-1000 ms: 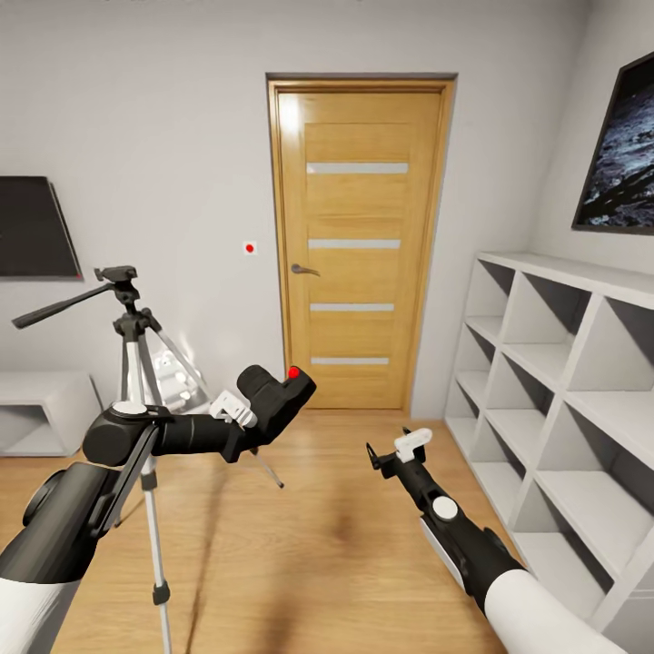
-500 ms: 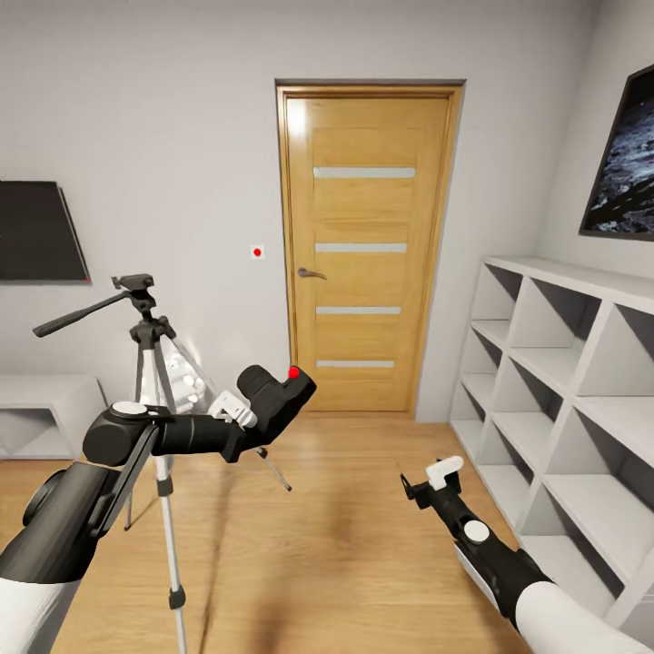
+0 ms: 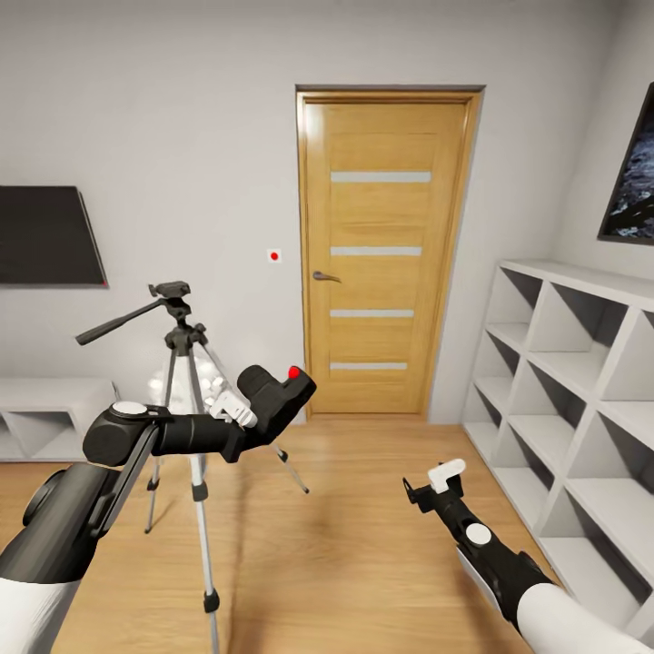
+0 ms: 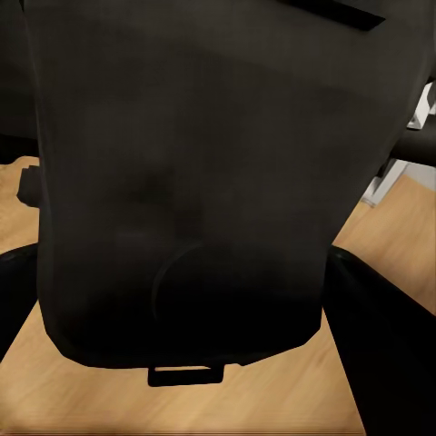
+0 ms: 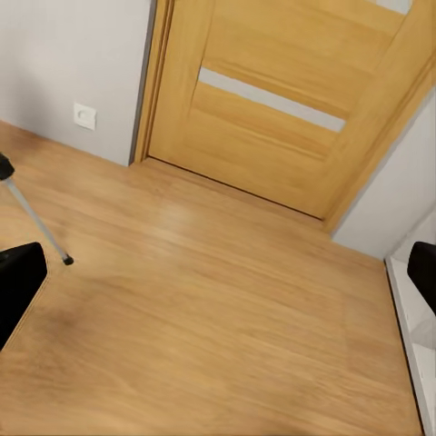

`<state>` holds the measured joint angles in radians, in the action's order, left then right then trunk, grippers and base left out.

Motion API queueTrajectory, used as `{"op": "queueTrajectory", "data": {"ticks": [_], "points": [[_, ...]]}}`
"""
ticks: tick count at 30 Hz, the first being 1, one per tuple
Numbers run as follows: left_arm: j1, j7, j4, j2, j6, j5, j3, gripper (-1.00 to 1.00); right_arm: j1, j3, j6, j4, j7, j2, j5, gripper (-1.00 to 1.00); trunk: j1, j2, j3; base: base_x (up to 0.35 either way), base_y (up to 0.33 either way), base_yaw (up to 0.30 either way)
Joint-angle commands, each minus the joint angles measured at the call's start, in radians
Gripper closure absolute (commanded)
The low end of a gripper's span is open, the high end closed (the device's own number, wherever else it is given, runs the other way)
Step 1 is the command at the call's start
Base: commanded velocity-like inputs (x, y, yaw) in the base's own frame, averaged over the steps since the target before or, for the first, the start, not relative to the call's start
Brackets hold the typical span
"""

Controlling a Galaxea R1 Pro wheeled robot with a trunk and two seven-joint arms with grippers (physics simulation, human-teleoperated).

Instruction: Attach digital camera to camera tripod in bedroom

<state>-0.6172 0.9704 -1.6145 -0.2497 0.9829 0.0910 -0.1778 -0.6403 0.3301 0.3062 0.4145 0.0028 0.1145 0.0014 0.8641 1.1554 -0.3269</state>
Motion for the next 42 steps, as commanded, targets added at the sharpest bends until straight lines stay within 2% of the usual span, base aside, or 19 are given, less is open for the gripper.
{"op": "queueTrajectory", "data": {"ticks": [1,28,42], "points": [[-0.001,0.010,-0.001,0.000,0.003,0.009,0.000,1.00,-0.001,0.003,0.003,-0.001,0.000,0.001,0.000,-1.00,-0.004,-0.006,0.002,0.000,0.286,0.000],[-0.001,0.010,-0.001,0.000,0.003,0.009,-0.002,1.00,-0.001,0.002,0.002,-0.003,0.002,0.000,0.000,-1.00,-0.107,-0.195,0.087,0.000,0.276,0.000],[-0.001,0.010,-0.001,0.000,0.003,0.009,-0.003,1.00,-0.001,0.002,0.002,-0.006,0.001,0.001,0.000,-1.00,-0.161,-0.293,0.130,-0.058,0.159,0.000]]}}
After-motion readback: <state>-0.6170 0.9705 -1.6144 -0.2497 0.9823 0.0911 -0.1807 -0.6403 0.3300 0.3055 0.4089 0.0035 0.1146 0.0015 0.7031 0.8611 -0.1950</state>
